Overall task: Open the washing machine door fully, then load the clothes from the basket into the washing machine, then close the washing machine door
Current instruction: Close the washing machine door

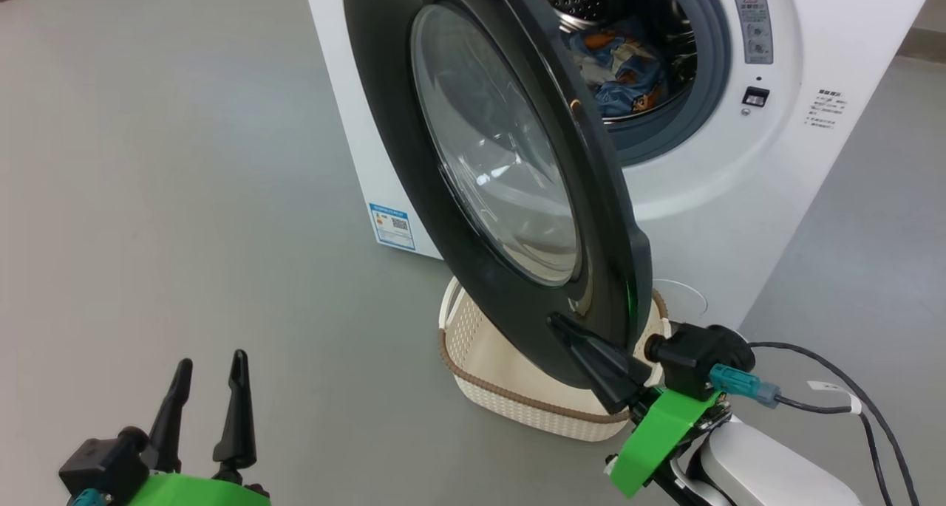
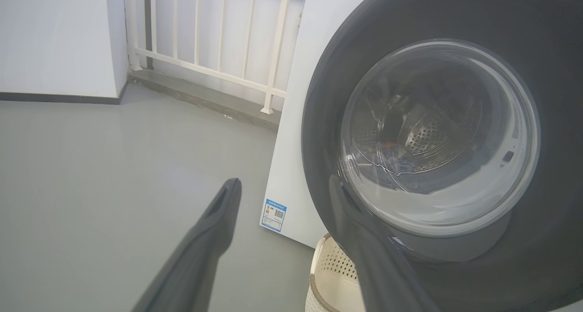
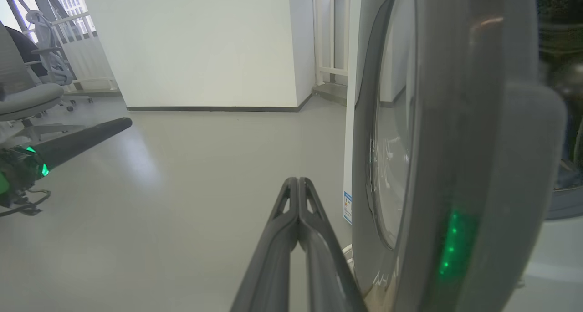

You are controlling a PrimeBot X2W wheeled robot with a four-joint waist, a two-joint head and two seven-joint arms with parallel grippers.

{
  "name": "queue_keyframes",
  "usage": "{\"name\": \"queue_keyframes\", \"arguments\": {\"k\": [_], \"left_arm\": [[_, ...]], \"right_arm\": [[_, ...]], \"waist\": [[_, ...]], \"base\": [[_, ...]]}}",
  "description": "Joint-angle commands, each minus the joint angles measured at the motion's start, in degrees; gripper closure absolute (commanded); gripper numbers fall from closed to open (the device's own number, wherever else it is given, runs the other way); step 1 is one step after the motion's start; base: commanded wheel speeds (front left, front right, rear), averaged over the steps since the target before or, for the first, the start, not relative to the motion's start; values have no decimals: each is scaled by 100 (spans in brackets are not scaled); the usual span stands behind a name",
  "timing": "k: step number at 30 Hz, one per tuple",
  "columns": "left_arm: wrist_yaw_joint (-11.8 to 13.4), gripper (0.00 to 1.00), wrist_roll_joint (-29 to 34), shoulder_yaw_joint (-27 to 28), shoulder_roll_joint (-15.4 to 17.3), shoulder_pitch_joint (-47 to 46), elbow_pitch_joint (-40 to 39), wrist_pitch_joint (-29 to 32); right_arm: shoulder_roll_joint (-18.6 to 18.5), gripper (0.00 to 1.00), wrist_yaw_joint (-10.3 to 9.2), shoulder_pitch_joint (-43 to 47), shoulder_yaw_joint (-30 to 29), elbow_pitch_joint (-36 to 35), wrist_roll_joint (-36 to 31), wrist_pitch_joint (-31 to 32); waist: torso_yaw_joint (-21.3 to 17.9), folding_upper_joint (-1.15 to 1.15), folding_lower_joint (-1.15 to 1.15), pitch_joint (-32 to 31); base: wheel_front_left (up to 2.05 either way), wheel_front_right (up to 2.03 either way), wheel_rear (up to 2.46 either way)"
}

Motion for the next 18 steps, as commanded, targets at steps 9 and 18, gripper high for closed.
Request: {"name": "queue_keyframes", "arguments": {"k": [9, 18], "left_arm": [[-19, 0, -16, 168, 42, -241, -66, -87], [-47, 0, 8, 146, 13, -372, -7, -115]], "right_arm": [[-82, 100, 25, -371, 185, 418, 210, -45], [-243, 100, 25, -553, 121, 736, 356, -45]], "waist": [[97, 0, 0, 231], [115, 0, 0, 433]], "base": [[0, 0, 0], [0, 0, 0]]}}
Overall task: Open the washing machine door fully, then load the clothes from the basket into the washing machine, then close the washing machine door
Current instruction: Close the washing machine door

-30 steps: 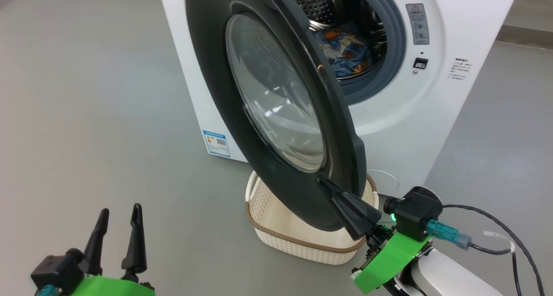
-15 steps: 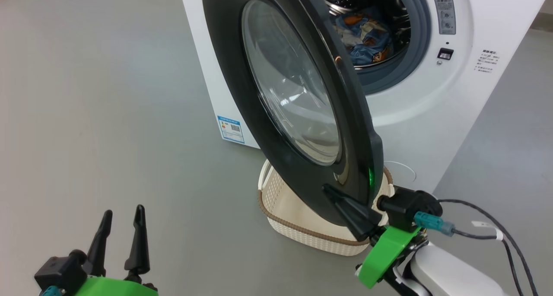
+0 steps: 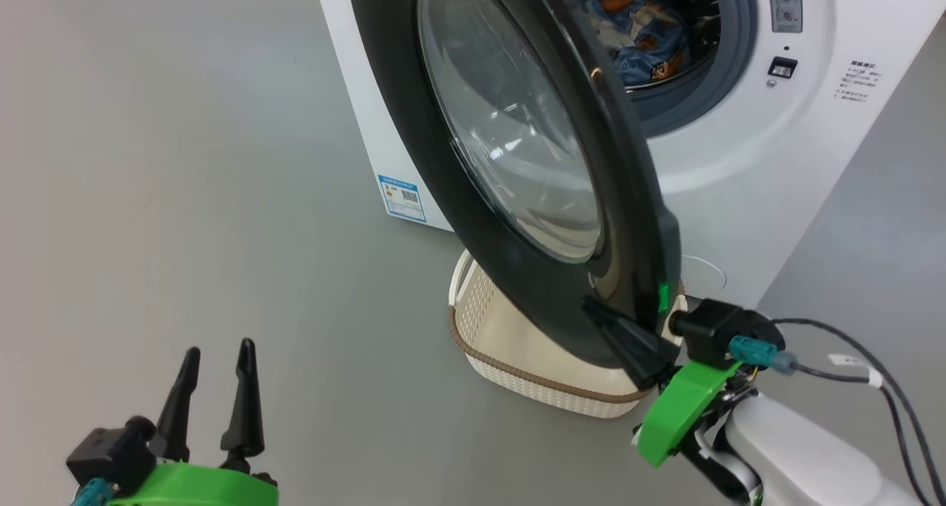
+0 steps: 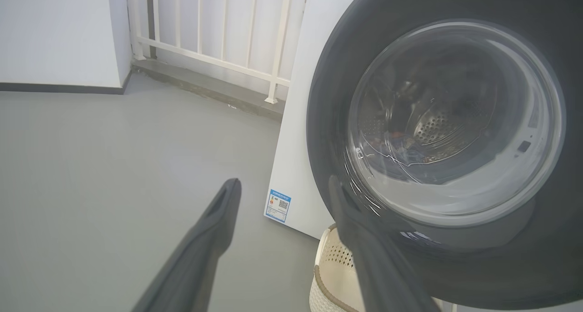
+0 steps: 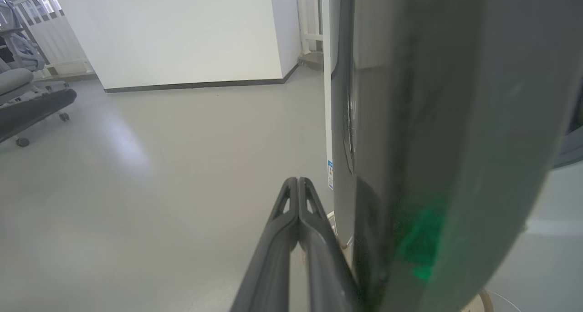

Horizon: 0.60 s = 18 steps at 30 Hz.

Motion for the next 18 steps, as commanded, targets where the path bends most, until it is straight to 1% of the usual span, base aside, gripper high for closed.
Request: {"name": "queue_keyframes", "arguments": {"k": [1, 4, 10, 18], "left_arm": [[-17, 0, 4, 166, 102, -233, -99, -58], [-35, 0, 10, 140, 78, -281, -95, -64], [-67, 0, 46, 95, 51, -443, -121, -72], [-111, 0, 111, 29, 38, -705, -164, -77]], "right_arm": [[-81, 100, 20, -191, -71, -56, 49, -46], [-187, 100, 20, -266, -241, -28, 48, -46], [-451, 100, 20, -457, -796, 29, -21, -46], [-733, 100, 20, -929, -1478, 158, -165, -46]], "waist": [[-4, 0, 0, 76], [-3, 0, 0, 215], [2, 0, 0, 570], [6, 0, 0, 1103]], "base": [[0, 0, 0], [0, 0, 0], [0, 0, 0], [0, 0, 0]]}}
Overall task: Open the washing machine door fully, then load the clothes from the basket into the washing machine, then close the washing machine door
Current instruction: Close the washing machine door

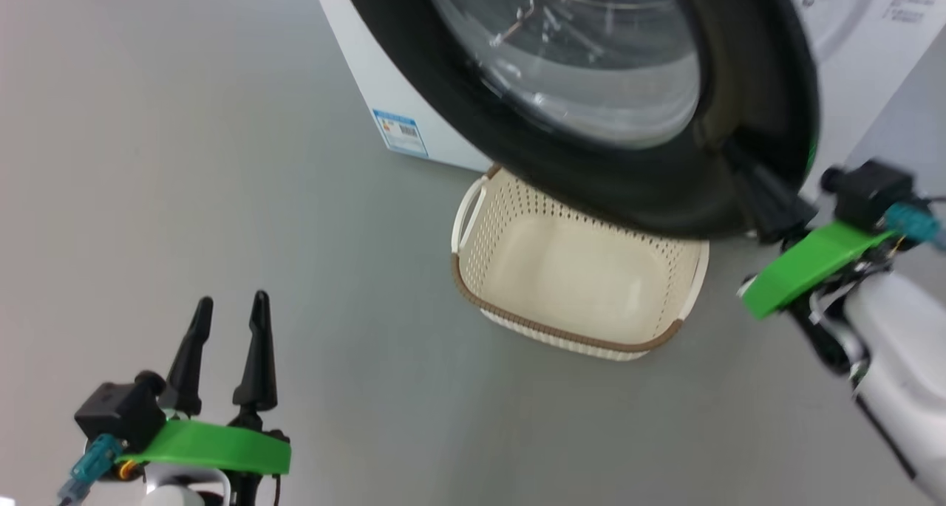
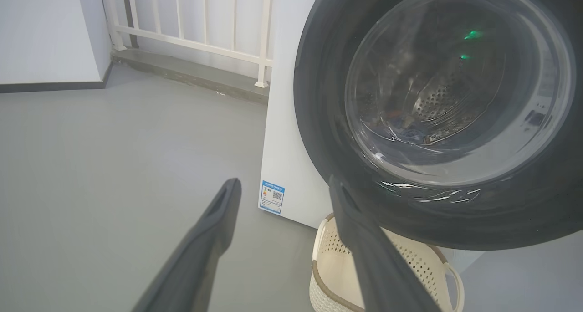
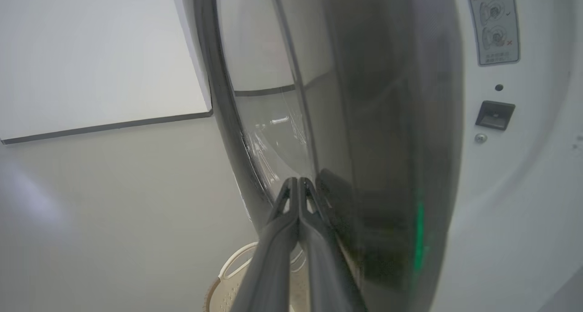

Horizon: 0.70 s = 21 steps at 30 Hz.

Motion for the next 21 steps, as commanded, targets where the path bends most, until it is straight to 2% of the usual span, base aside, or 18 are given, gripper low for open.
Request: {"name": "queue_keyframes", "arguments": {"k": [1, 9, 21], "left_arm": [[-46, 0, 58, 164, 111, -218, -154, -74], [-81, 0, 100, 154, 34, -478, -273, -75], [-115, 0, 131, 309, -147, -701, -343, -76]], "right_arm": [[-144, 100, -2, -167, -113, -57, -87, -46], [-370, 100, -2, -970, -529, 233, -17, -46], [-603, 100, -2, -2155, -403, 623, 57, -46]], "waist": [[8, 0, 0, 268], [75, 0, 0, 775], [174, 0, 0, 1254]], "base": [[0, 0, 0], [0, 0, 0], [0, 0, 0]]}}
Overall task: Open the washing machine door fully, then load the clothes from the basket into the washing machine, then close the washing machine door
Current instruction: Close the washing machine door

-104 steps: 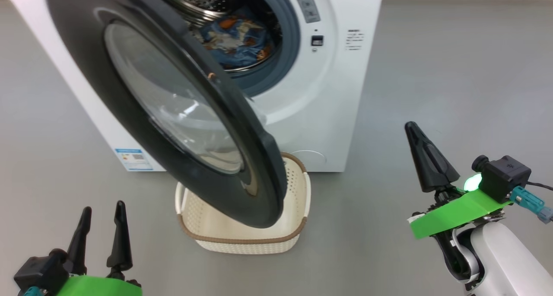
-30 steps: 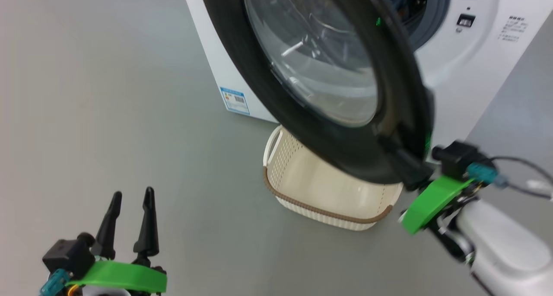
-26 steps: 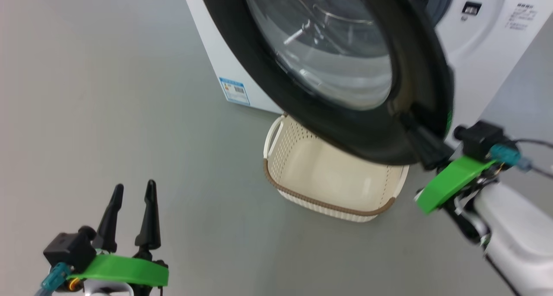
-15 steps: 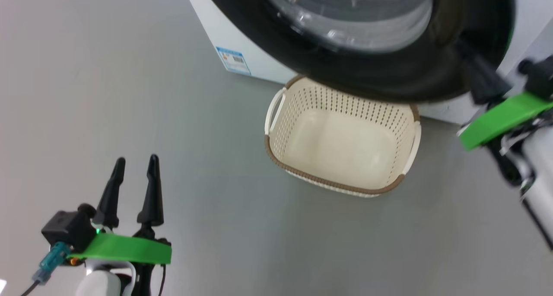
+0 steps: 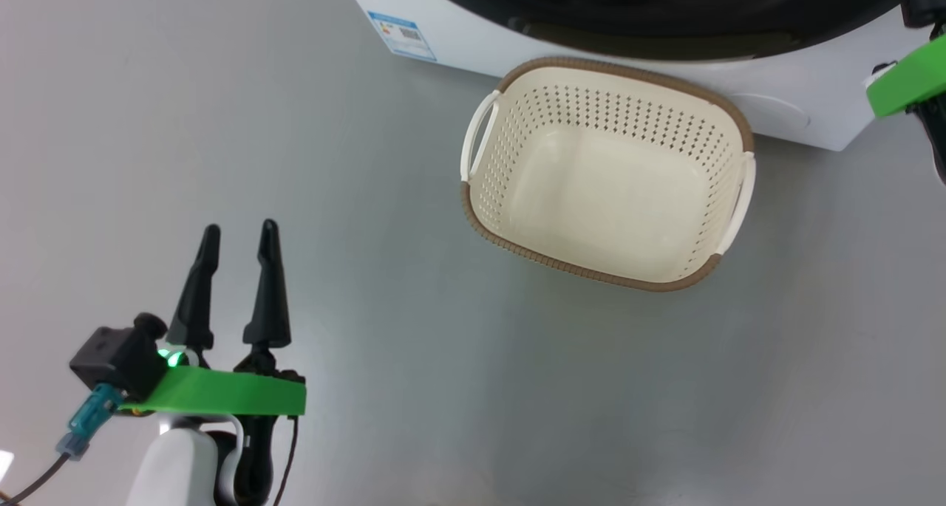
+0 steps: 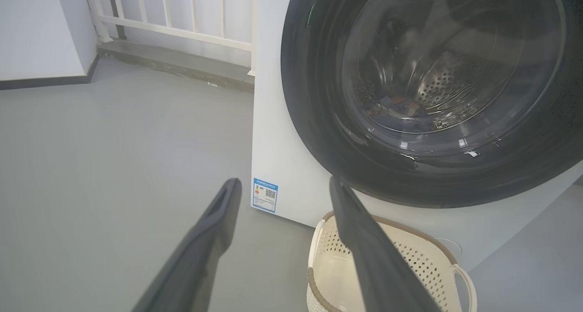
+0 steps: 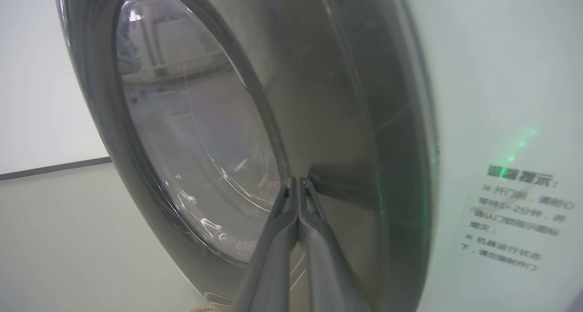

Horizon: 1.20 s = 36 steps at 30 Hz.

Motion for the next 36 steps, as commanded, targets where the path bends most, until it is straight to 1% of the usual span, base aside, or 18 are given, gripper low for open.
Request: {"name": "queue_keyframes", "arguments": {"k": [1, 7, 17, 18, 19, 20, 21, 30, 36], "left_arm": [[-16, 0, 84, 231, 113, -96, -160, -61], [-28, 0, 130, 282, 7, -66, -131, -61], [-36, 0, 197, 307, -28, -54, -41, -61], [-37, 0, 196, 302, -18, -45, -30, -61], [-37, 0, 194, 298, -7, -36, -19, -61], [-37, 0, 194, 293, 3, -30, -9, -61], [-37, 0, 192, 287, 13, -25, -3, -61], [-38, 0, 170, 233, 222, 46, 84, -61], [-38, 0, 163, 254, 376, 133, 140, -61]], "right_arm": [[-105, 100, -24, -185, 15, 4, 26, -45], [-97, 100, -24, -518, 28, 289, 25, -45], [55, 100, -24, -295, 139, 331, 36, -45], [84, 95, -24, -251, 143, 309, 28, -45], [116, 75, -24, -196, 143, 282, 22, -45], [140, 61, -24, -137, 154, 244, 8, -45], [163, 0, -24, -70, 157, 198, -8, -45], [446, 0, -24, 690, 189, -223, 13, -45], [566, 0, -24, 1190, 2, -624, -1, -45]], "waist": [[78, 0, 0, 109], [103, 0, 0, 114], [-26, 0, 0, -131], [-54, 0, 0, -172], [-83, 0, 0, -214], [-113, 0, 0, -261], [-145, 0, 0, -312], [-601, 0, 0, -855], [-1024, 0, 0, -1236]], "base": [[0, 0, 0], [0, 0, 0], [0, 0, 0], [0, 0, 0], [0, 0, 0], [0, 0, 0], [0, 0, 0], [0, 0, 0], [0, 0, 0]]}}
